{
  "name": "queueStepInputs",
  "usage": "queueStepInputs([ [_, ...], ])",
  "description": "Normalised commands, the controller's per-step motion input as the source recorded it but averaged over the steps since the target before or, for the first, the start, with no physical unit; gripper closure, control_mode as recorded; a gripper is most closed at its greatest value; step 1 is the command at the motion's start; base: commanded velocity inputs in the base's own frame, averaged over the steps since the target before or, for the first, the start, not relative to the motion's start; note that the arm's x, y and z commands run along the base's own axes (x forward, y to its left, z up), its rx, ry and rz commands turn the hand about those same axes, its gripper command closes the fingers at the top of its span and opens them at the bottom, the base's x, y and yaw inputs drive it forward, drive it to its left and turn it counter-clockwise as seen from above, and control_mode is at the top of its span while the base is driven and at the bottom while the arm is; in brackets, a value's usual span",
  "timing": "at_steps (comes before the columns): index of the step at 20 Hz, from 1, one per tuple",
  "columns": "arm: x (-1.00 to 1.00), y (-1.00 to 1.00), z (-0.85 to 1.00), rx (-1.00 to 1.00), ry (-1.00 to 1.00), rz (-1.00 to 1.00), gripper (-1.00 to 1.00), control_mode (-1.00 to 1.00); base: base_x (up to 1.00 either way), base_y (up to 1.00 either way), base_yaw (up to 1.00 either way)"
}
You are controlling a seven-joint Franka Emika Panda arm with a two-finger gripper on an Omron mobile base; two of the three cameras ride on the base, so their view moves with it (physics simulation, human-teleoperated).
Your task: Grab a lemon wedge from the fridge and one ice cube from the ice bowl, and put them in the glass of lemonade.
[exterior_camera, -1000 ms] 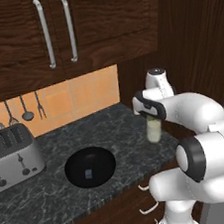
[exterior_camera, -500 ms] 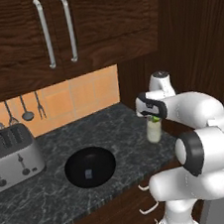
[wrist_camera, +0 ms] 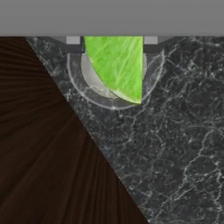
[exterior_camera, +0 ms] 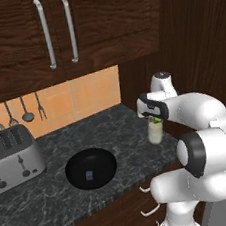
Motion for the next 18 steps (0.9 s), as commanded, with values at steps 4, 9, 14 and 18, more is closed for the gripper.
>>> queueStepInputs([
  [4, 0.09, 0.02, -0.12, 0.0, 0.0, 0.0, -1.0, -1.0, 0.0, 0.0, 0.0],
  [9, 0.01, 0.02, -0.14, 0.01, -0.01, 0.0, -1.0, -1.0, 0.0, 0.0, 0.0],
  [14, -0.05, 0.0, 0.0, 0.0, -0.01, 0.0, -1.0, -1.0, 0.0, 0.0, 0.0],
  [18, -0.16, 0.0, 0.01, 0.05, -0.07, 0.0, -1.0, -1.0, 0.0, 0.0, 0.0],
])
